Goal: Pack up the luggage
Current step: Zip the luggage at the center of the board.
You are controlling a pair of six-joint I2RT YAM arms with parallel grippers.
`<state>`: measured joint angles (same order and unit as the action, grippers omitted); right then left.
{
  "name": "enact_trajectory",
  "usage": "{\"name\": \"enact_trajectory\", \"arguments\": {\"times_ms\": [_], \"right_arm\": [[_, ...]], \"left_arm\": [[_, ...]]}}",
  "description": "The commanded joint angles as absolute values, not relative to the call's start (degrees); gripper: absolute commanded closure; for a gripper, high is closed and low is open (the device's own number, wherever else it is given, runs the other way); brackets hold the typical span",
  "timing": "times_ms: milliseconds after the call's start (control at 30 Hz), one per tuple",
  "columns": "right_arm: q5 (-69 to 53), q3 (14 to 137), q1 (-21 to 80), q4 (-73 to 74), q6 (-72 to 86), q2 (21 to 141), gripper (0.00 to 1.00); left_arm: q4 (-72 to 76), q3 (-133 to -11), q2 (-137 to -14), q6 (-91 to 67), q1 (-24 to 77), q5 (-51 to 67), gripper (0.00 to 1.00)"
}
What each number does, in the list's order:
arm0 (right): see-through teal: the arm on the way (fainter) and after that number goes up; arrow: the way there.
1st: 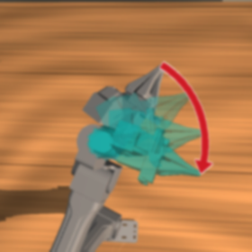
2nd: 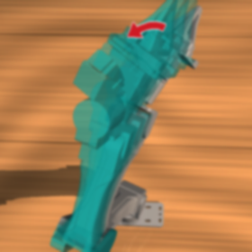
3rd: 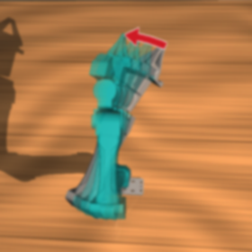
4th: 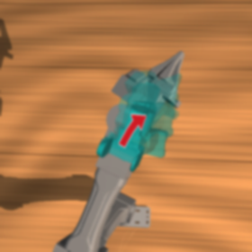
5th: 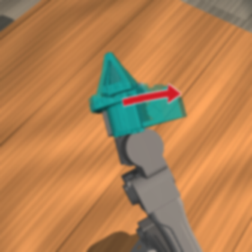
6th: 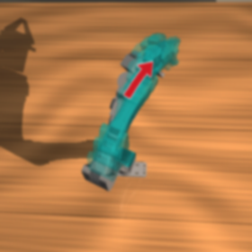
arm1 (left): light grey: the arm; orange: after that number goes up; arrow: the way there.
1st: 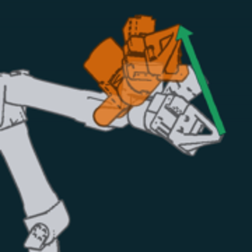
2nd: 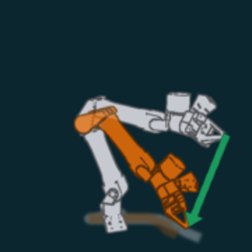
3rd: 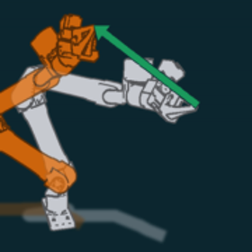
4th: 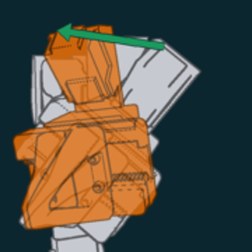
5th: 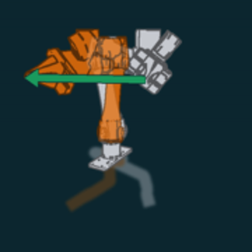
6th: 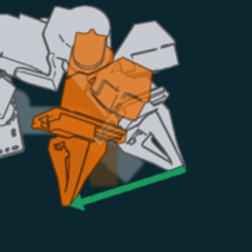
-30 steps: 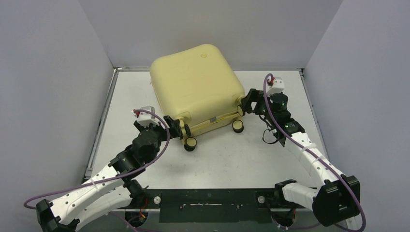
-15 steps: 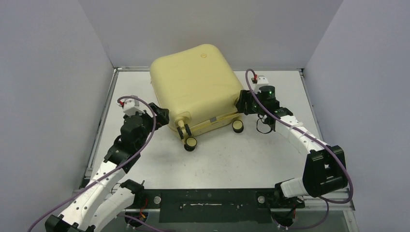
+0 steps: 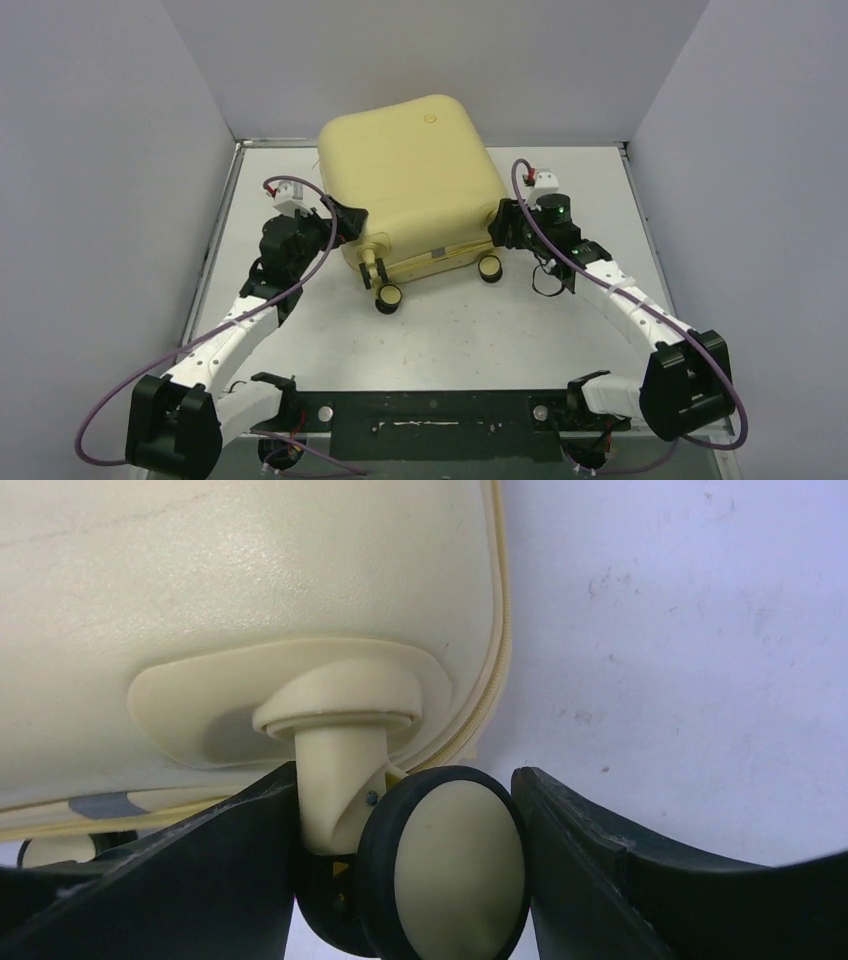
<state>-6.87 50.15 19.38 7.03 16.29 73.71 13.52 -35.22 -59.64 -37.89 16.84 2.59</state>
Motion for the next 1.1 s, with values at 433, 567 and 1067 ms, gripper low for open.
{"name": "enact_trajectory", "arguments": {"times_ms": [433,567,1067], "right_arm": [[-3.76,48.97,22.07,13.78,26.08,54.46,1.00],[-2.46,54.04,22.14,15.05,25.89,53.56,1.00],[0.94,48.95,21.14,14.77,26.74,51.89,1.00]], "left_arm": [[20.73,-43.47,-71.46,-33.45,19.59,9.39,0.03],[18.52,-35.74,-59.79,-34.41,14.82,-0.17,0.03],[4.62,-19.01,-38.00,-43.08,12.72,4.87,0.03]]}}
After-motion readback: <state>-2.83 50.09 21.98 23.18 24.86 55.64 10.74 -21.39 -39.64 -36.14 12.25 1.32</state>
